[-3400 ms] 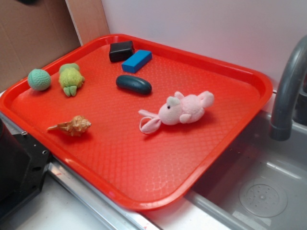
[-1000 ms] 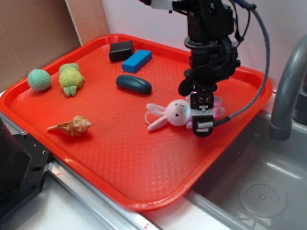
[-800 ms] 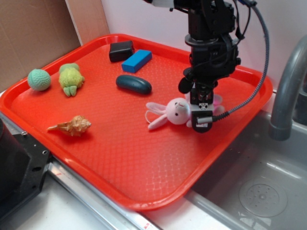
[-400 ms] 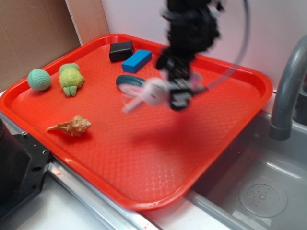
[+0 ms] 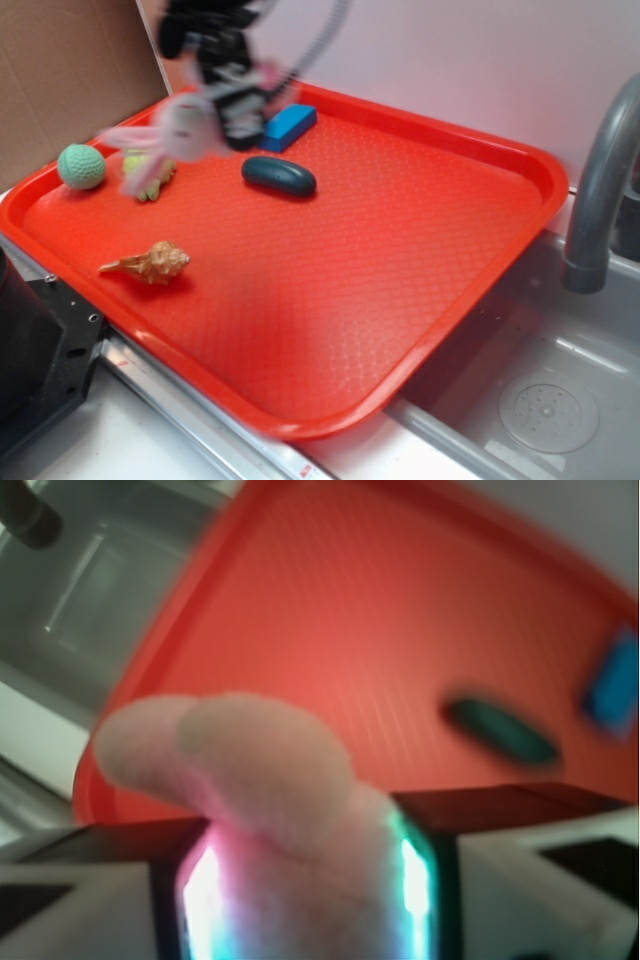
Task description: Grab the pink bunny.
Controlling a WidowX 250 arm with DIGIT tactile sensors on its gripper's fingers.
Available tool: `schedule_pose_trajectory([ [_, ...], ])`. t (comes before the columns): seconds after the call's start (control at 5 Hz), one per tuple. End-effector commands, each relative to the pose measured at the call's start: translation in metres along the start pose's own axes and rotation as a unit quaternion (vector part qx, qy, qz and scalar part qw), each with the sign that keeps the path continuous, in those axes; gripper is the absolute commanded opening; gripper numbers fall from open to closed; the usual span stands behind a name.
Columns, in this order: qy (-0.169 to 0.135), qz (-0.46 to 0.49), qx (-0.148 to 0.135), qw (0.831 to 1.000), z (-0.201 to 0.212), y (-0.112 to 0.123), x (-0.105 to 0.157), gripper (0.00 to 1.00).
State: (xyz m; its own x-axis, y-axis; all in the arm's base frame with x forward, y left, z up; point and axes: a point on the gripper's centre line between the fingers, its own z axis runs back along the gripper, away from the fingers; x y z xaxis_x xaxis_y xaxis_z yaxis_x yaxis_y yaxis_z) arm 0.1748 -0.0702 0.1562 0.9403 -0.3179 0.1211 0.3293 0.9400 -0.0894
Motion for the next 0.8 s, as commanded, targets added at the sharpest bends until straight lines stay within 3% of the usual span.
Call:
schedule_pose_trajectory([
  [0.0,0.007,0.202,0.029,0.979,0.018,0.017,-0.013,0.00],
  [0.2,0.028,0.198,0.038,0.979,0.022,0.028,0.008,0.00],
  [0.6,0.032,0.182,0.043,0.982,0.031,0.026,0.031,0.00],
])
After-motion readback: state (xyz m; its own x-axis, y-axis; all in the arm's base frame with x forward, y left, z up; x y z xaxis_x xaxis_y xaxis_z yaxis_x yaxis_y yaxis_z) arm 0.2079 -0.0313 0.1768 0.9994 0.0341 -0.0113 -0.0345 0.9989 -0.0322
